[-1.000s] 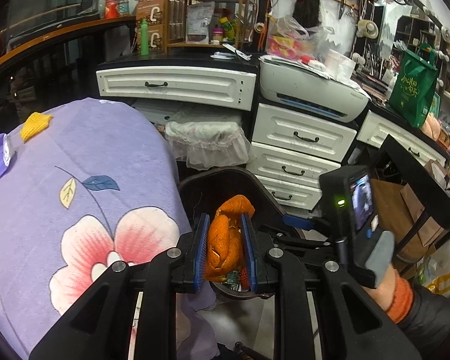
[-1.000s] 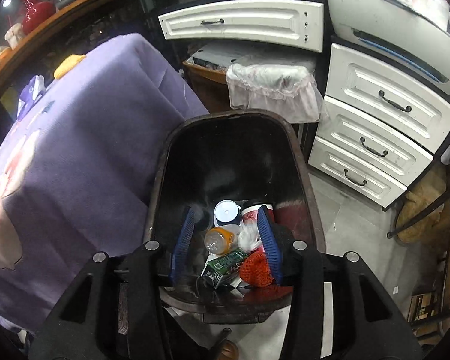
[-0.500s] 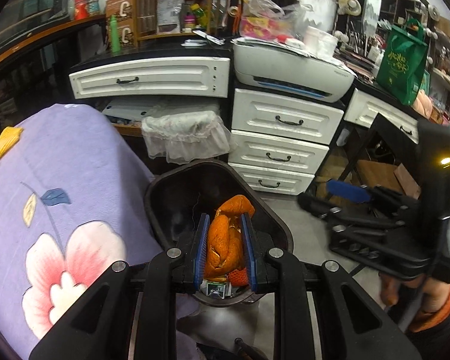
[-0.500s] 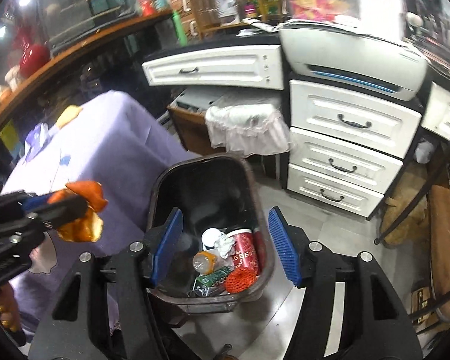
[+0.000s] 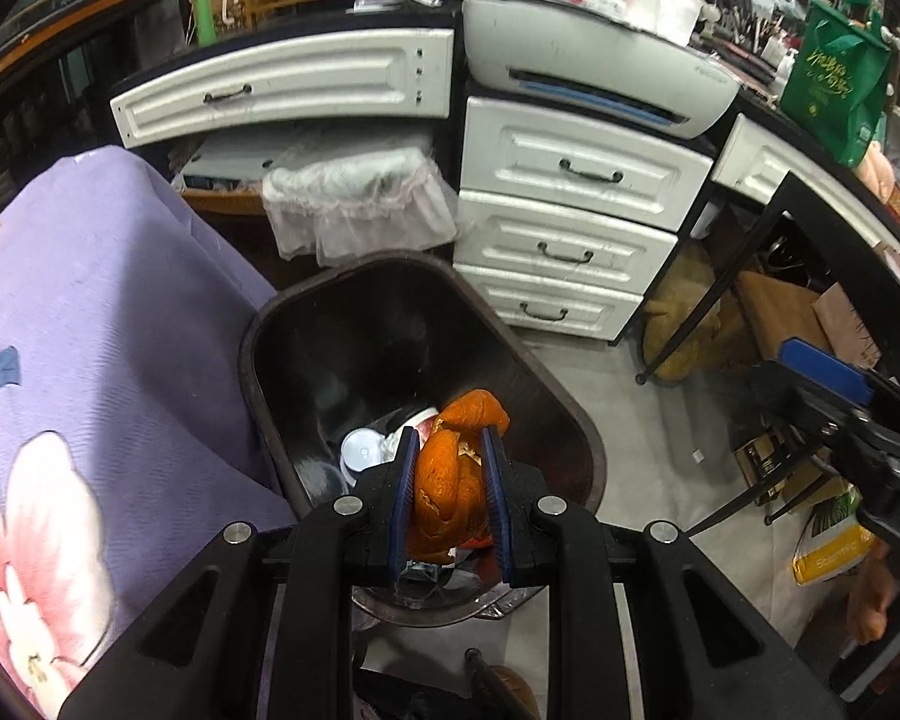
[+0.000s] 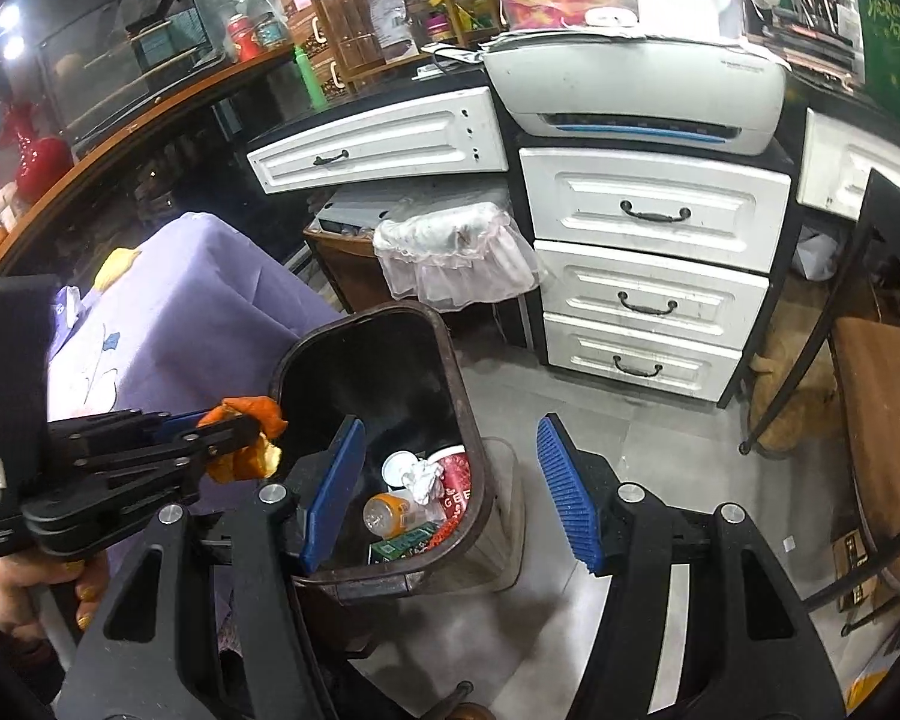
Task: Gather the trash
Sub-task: 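Open the right tool over the bin while the left tool releases the orange peel, then move both tools back over the table toward the purple tissue pack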
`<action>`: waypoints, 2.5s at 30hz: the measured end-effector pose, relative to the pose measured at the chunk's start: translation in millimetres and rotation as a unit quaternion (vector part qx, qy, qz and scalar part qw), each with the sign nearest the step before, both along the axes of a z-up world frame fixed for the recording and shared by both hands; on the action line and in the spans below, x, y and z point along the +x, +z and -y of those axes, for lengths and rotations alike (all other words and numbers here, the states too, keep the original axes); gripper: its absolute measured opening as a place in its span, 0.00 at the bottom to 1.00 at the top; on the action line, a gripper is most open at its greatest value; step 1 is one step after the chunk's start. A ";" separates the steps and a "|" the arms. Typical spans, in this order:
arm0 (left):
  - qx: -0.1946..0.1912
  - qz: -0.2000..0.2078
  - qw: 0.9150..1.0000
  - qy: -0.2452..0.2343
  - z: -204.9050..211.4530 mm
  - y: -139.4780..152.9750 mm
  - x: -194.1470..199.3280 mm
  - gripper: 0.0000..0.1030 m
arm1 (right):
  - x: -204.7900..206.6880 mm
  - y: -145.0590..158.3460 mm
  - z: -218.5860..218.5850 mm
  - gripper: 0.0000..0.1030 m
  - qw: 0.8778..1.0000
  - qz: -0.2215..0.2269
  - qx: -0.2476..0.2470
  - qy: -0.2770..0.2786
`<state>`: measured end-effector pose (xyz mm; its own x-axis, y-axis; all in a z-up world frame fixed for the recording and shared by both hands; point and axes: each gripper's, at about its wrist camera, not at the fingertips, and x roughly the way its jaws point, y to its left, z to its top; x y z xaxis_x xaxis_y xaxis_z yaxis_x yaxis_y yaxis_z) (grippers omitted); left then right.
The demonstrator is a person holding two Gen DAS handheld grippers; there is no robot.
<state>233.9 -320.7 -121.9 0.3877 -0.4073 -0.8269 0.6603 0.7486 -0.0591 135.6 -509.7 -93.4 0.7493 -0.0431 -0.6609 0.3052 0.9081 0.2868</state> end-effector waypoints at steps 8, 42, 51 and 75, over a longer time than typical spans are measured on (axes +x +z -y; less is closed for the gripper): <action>0.012 -0.019 1.000 0.002 8.4 -14.2 6.1 0.30 | -1.8 -8.4 2.5 0.58 1.000 -0.004 0.009 -0.001; -0.059 0.128 0.984 0.108 -150.2 100.5 10.5 0.83 | 56.2 71.8 -108.9 0.70 0.986 0.062 -0.017 0.155; -0.038 0.149 0.965 0.212 -246.3 113.5 39.2 0.86 | 99.2 96.6 -187.5 0.70 0.967 0.068 -0.007 0.246; 0.011 0.121 0.915 0.384 -439.3 92.4 215.6 0.80 | 342.4 120.4 -327.2 0.70 0.942 0.043 0.016 0.333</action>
<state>449.5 118.7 -29.6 0.7258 0.0787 -0.6833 -0.0704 0.9967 0.0400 478.1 -182.5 27.0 0.6537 0.4743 -0.5897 -0.3553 0.8804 0.3142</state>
